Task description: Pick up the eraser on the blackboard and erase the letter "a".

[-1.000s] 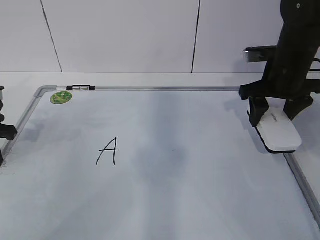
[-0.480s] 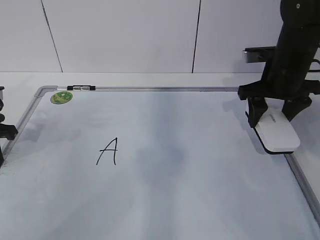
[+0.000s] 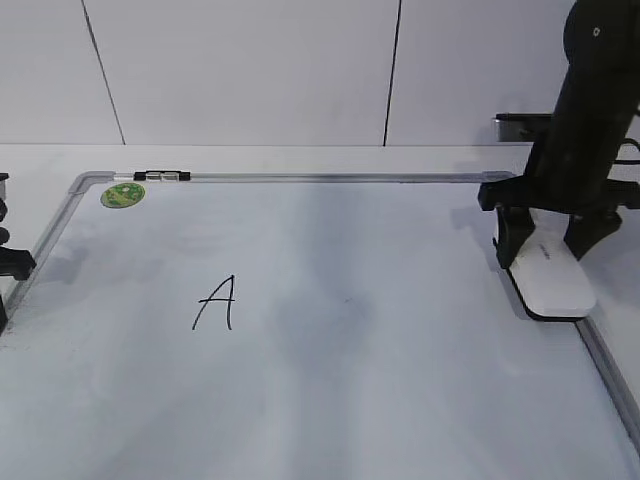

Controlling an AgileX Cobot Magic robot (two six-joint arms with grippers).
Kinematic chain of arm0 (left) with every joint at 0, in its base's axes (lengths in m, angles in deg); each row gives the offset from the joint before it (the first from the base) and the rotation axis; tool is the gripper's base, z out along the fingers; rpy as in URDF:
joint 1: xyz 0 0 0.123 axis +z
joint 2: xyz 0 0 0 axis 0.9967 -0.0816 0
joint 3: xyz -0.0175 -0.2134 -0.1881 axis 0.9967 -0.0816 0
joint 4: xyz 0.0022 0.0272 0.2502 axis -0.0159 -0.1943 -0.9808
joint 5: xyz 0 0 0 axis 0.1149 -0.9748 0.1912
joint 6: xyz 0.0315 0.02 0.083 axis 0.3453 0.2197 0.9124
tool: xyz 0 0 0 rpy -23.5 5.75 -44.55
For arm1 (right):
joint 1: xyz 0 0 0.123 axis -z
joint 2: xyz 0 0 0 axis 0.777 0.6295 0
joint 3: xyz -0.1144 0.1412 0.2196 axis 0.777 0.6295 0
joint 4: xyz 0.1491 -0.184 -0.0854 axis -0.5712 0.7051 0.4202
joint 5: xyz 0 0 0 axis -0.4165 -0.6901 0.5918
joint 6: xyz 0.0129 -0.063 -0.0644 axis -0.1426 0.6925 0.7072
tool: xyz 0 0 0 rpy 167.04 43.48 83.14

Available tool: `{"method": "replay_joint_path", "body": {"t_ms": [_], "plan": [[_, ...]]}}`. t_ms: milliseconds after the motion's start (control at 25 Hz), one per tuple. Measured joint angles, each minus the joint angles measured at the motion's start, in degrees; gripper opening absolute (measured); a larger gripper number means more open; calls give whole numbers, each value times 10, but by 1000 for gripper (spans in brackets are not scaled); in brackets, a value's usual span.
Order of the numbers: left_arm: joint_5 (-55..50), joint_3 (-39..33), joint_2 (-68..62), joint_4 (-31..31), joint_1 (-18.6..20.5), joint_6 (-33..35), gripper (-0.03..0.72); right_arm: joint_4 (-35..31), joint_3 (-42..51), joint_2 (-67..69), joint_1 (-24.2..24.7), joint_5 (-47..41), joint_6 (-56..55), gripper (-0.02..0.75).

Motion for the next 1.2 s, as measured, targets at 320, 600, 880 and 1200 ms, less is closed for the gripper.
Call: {"method": "replay_joint_path", "body": {"t_ms": [320, 600, 880, 1200], "plan": [[1, 0, 0, 0, 0, 0, 64, 0, 49, 0, 0, 17, 1, 515], [1, 0, 0, 1, 0, 0, 64, 9, 51, 0, 0, 35, 0, 515], [1, 0, 0, 1, 0, 0, 64, 30, 51, 0, 0, 35, -9, 515], [1, 0, 0, 1, 0, 0, 64, 30, 51, 0, 1, 35, -10, 559]]}}
